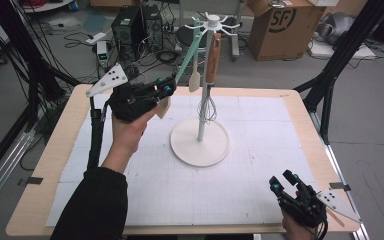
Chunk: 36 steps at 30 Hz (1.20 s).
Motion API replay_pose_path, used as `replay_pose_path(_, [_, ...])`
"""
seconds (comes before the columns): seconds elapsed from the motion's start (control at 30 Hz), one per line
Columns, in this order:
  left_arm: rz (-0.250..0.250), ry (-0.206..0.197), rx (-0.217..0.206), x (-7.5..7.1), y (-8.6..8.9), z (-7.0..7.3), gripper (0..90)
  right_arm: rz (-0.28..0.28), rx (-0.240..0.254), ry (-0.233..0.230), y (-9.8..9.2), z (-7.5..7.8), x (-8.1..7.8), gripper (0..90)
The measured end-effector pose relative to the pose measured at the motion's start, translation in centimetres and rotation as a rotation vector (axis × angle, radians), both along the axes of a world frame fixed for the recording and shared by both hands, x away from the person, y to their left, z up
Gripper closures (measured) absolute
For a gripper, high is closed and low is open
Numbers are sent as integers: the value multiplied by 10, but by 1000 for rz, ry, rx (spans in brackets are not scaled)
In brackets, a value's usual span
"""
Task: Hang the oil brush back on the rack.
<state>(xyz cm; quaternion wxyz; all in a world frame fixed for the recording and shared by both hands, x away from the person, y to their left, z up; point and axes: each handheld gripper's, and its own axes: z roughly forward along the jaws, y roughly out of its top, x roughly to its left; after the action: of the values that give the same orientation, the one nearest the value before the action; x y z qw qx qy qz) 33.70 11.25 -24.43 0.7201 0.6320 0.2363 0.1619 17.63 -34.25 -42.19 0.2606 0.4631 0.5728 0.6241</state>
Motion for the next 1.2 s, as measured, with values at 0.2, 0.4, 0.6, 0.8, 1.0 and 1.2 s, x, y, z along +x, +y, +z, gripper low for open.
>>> replay_pose_path(0.2, [1,11,2,2,-2,-1,822,-3,1,-4,-1,0,-1,372])
replay_pose_path(0.4, [-7,18,2,3,-5,-4,813,-3,5,-6,-1,1,-2,373])
replay_pose_path(0.6, [25,28,5,5,-8,-7,691,-6,4,-9,-2,1,-3,373])
replay_pose_path(0.8, [42,63,5,4,-3,-14,480,0,-7,-10,-1,1,-3,373])
replay_pose_path(1.0, [47,67,6,-3,5,-23,379,3,-12,-13,1,1,-3,372])
replay_pose_path(1.2, [64,63,14,-12,15,-31,279,23,-10,-20,6,2,-1,313])
